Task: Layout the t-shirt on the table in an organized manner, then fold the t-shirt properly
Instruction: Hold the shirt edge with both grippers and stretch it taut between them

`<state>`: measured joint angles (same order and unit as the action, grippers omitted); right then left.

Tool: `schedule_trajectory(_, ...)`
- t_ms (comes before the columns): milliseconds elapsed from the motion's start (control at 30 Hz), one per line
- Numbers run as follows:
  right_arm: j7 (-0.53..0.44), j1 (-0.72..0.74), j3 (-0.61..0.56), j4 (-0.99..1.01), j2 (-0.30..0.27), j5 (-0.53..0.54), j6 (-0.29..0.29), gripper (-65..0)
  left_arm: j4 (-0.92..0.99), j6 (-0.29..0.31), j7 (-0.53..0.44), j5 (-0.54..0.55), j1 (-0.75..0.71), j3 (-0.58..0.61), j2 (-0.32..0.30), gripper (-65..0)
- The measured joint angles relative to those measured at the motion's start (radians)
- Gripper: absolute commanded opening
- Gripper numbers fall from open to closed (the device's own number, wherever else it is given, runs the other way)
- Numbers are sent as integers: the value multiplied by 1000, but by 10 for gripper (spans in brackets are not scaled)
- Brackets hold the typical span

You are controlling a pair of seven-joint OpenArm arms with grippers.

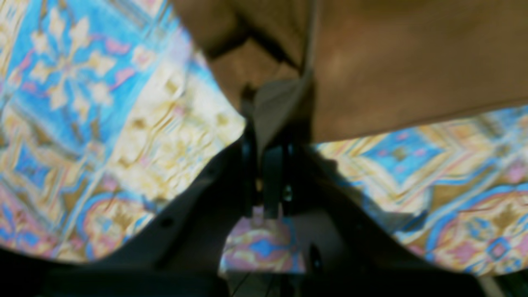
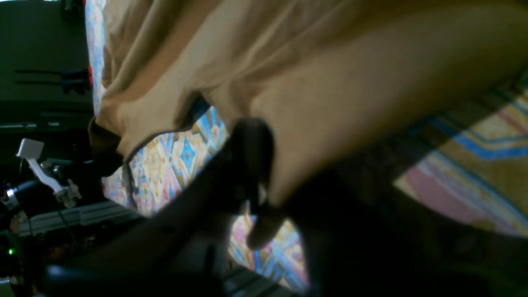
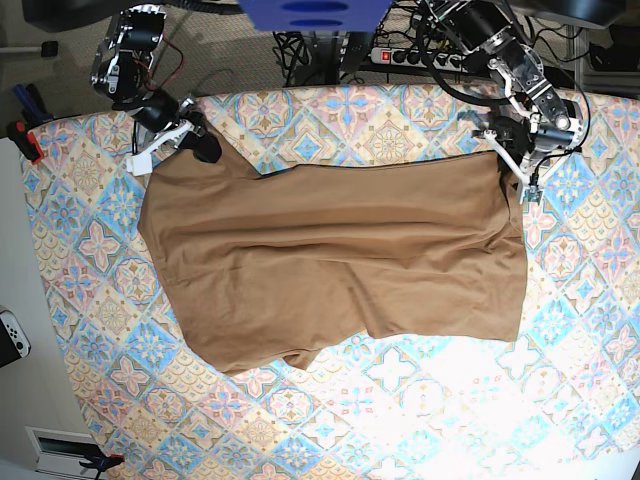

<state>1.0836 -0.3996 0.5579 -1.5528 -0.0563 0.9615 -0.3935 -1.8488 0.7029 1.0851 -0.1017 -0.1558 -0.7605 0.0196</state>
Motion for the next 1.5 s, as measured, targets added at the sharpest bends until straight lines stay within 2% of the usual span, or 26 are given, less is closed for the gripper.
schedule_trajectory(167, 42, -13, -1, -74, 4, -29, 26, -650, -165, -3, 196, -1, 3, 0, -6, -650)
schedule_trajectory(267, 42, -18, -1, -146, 2, -23, 26, -650, -138, -3, 297, 42, 11, 9, -61, -650)
schedule_trajectory(333, 37, -8, -1, -178, 1, -19, 26, -650, -145, -3, 319, 28, 14, 15, -80, -650)
schedule_trajectory(467, 38, -14, -1, -191, 2, -22, 23, -650, -145, -3, 307, 59, 19, 20, -120, -650)
schedule_trajectory(600, 106, -16, -2, -198, 4, -24, 24, -650, -145, -3, 311, 55, 17, 16, -120, -650)
schedule_trajectory(800, 134, -13, -1, -253, 1, -20, 23, -650, -144, -2, 314, 41, 43, 8, -119, -650)
schedule_trajectory(1000, 155, -13, 4, -253, 2, -19, 22, -650, -141, -2, 315, -73, 114, -8, -115, -650)
schedule_trajectory(1100, 154, -10, 17, -253, 2, -19, 23, -650, -141, -2, 310, -87, 149, -8, -117, -650)
schedule_trajectory(1233, 155, -10, 17, -253, 3, -20, 23, -650, -141, -3, 315, -174, 168, -8, -114, -650)
schedule_trajectory(1367, 155, -10, 17, -251, 3, -19, 23, -650, -100, -2, 314, -210, 185, -7, -98, -650)
schedule_trajectory(1500, 203, -8, 16, -244, 3, -22, 158, -650, -16, -2, 314, -226, 199, -8, -109, -650)
